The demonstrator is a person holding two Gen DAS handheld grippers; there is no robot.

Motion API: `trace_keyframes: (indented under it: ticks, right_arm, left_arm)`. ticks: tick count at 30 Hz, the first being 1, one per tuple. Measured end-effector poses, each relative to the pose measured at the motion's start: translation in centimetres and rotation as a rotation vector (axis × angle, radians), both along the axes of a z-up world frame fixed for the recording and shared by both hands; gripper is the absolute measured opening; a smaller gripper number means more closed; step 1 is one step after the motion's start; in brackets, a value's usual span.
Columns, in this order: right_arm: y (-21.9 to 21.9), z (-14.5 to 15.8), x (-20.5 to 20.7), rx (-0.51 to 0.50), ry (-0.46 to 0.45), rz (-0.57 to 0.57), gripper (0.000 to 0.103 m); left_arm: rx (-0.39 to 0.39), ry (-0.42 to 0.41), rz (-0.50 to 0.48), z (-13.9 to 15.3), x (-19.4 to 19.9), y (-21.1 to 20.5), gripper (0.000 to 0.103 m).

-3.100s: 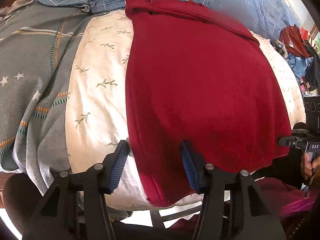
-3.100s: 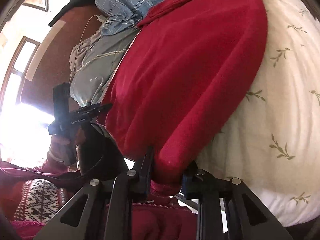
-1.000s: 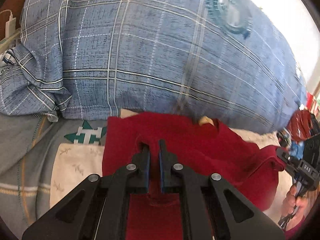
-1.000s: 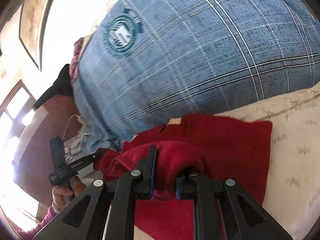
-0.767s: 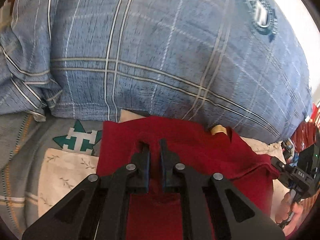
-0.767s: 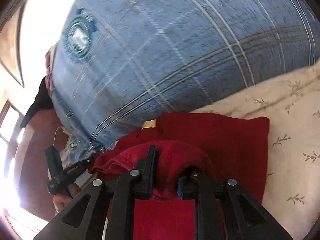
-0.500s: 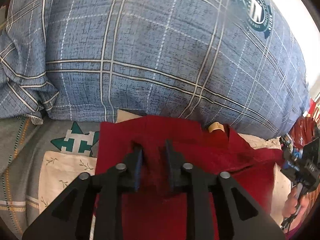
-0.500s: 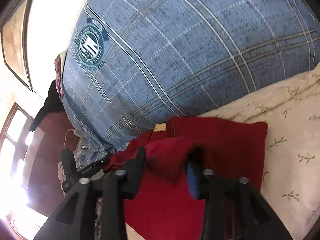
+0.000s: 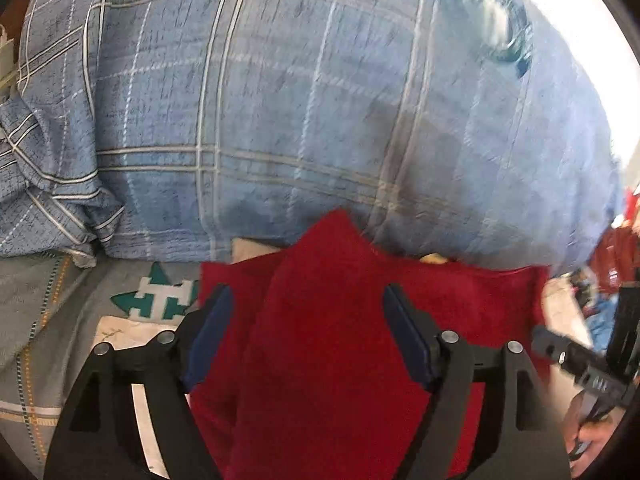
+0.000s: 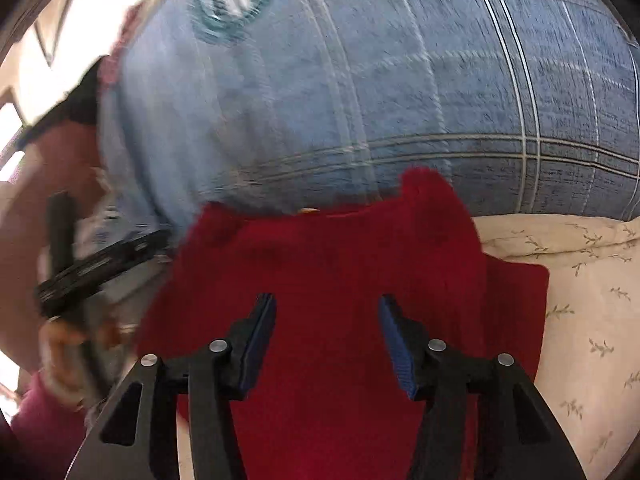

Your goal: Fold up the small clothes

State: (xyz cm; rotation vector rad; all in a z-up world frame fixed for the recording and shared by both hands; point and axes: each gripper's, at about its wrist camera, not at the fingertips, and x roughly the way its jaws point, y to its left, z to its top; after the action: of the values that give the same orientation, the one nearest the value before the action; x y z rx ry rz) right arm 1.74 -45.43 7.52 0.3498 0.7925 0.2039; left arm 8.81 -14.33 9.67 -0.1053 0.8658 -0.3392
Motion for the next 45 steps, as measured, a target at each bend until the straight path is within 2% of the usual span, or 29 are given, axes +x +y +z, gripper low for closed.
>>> trace_keyframes:
  ticks: [3, 6, 9, 11, 14, 20, 26, 29, 30, 31, 35, 39, 45]
  right_arm:
    - [-2.6, -1.3, 1.9, -0.021, 0.015, -0.130, 0.051]
    - [-5.9, -2.9, 3.6, 0.018, 0.044, -0.243, 0.051]
    - [-7.2, -5.0, 5.6, 0.045, 0.125, -0.258, 0.051]
    - [-7.2, -4.9, 5.8, 0.033, 0.125, -0.261, 0.052]
    - [-6.6, -3.5, 4.7, -0.011, 0.110, -0.253, 0.052]
    - [-5.1, 0.0, -1.8, -0.064, 0.028, -0.187, 0.053]
    - [-3.5, -0.2, -6.2, -0.074, 0.040, -0.120, 0.052]
    - [-3.0, -1.9, -6.0, -0.127, 0.105, -0.137, 0.049]
    - [-3.3, -3.0, -5.5, -0.119, 0.144, -0.133, 0.049]
    - [-2.8, -3.4, -5.4, -0.111, 0.146, -0.140, 0.049]
    - [-1.7, -1.2, -6.2, -0.106, 0.111, -0.152, 0.054]
    - [1.5, 0.6, -6.8, -0.150, 0.057, -0.089, 0.054]
    - [7.9, 1.7, -3.9, -0.097, 0.048, 0.041, 0.054]
  left_arm:
    - [0.034, 0.061, 0.034, -2.3, 1.2, 0.1, 0.077]
    - [0.079, 0.105, 0.068, -4.7, 2.6, 0.4, 0.077]
    - [0.086, 0.119, 0.075, -6.0, 3.1, 0.5, 0.077]
    - [0.090, 0.107, 0.077, -6.0, 2.9, 0.5, 0.077]
    - [0.108, 0.092, 0.065, -5.3, 2.2, 0.6, 0.077]
    - [0.074, 0.056, 0.023, -3.0, -1.8, 3.1, 0.077]
    - [0.089, 0.045, 0.011, -2.9, -7.3, 6.4, 0.077]
    - [0.144, 0.089, 0.028, -4.4, -8.9, 7.1, 0.077]
    - [0.157, 0.108, 0.030, -5.2, -9.1, 7.1, 0.077]
    - [0.150, 0.121, 0.032, -5.8, -9.4, 7.0, 0.077]
    - [0.095, 0.127, 0.044, -5.6, -10.6, 8.3, 0.077]
    - [0.085, 0.094, 0.040, -4.9, -11.4, 8.7, 0.077]
    - [0.064, 0.100, 0.026, -5.0, -11.1, 9.0, 0.077]
